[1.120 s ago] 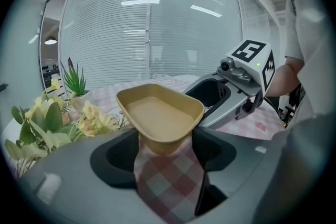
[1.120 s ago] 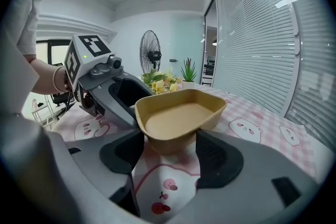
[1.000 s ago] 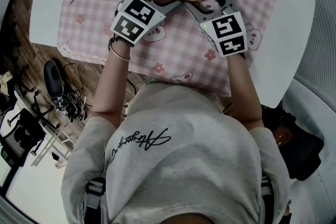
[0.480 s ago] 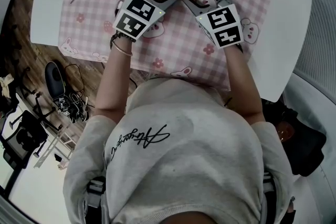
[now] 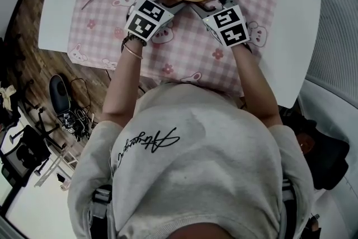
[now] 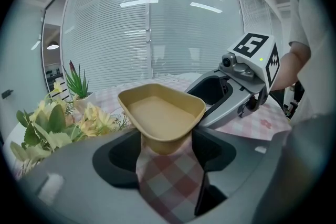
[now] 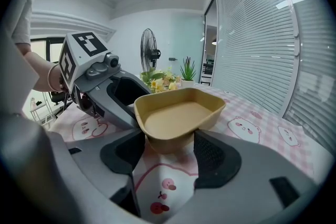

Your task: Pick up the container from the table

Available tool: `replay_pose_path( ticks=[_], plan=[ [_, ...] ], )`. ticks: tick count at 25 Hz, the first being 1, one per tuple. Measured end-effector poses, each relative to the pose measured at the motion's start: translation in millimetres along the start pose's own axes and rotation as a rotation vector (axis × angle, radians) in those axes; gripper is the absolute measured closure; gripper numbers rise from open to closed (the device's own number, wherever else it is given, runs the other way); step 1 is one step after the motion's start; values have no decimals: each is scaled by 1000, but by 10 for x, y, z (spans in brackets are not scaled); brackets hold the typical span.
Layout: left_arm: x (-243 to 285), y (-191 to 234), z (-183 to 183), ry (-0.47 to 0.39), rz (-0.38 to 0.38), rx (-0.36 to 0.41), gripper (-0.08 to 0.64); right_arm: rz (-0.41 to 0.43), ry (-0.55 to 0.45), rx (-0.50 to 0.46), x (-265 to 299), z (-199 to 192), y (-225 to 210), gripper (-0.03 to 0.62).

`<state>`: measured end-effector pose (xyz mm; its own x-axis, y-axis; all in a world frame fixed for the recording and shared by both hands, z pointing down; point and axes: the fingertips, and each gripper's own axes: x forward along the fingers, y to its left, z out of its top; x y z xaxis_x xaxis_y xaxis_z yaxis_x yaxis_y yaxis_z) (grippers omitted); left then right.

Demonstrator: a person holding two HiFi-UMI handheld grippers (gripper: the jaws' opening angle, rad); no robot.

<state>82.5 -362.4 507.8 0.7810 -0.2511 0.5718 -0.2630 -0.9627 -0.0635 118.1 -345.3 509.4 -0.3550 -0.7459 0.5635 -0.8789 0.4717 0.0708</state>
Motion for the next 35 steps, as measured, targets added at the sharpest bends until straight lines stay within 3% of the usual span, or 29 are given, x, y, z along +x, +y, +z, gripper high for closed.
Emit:
replay_pose_path(
  ticks=[15, 35],
  plan=[
    [-80, 1, 91, -61, 20, -69, 264, 16, -39, 38, -90, 96, -17, 311],
    [-431, -84, 351, -122, 45, -63, 264, 20, -113, 20, -379, 391, 109, 318]
  ],
)
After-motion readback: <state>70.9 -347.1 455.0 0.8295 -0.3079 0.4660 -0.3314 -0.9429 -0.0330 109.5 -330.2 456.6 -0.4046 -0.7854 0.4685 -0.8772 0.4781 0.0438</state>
